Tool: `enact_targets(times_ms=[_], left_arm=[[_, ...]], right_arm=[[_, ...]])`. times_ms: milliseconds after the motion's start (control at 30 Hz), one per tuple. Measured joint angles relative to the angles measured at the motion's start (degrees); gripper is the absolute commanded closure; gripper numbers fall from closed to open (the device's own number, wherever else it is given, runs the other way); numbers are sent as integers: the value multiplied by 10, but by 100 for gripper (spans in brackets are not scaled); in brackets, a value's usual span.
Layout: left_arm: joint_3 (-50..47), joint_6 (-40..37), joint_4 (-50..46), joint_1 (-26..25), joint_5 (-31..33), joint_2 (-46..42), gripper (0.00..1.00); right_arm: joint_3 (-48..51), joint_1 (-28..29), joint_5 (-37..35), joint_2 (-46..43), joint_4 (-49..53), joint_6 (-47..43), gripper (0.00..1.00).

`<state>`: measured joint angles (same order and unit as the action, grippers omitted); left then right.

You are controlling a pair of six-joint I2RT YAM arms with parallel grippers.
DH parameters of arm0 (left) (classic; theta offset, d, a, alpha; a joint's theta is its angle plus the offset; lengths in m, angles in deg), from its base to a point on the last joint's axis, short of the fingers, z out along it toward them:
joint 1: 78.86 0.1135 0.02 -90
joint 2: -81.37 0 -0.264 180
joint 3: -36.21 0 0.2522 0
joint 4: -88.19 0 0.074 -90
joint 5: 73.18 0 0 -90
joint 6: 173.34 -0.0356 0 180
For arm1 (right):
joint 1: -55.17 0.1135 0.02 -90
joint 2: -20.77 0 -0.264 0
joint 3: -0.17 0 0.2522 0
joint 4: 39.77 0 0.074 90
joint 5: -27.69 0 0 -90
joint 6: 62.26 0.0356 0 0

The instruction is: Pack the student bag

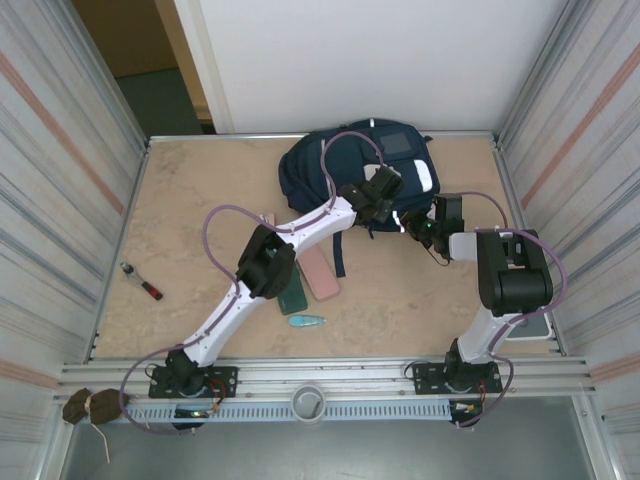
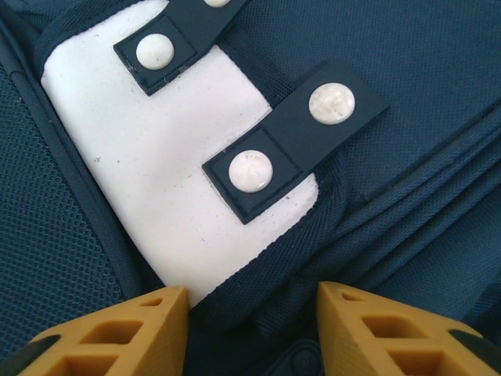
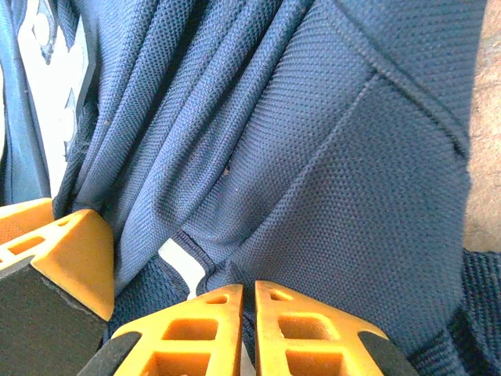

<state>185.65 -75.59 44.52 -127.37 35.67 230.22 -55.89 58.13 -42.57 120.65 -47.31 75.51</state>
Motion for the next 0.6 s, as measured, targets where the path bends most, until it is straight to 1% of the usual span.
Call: enact_targets(times_ms=[200,400,500,600], left_arm=[[-14,-1,10,-1,-2,-3,62],[-22,-1,12,-1,-5,-8,58],[-37,1,12,-1,-12,-17,58],[-45,1,8,-1,-21,-24,60]], right_arm=[[1,-1,1,0,-1,0,89],[1,-3,7,1,-2,0,89],[1,-5,12,3,-2,0,89],[1,-5,12,4,-3,0,89]])
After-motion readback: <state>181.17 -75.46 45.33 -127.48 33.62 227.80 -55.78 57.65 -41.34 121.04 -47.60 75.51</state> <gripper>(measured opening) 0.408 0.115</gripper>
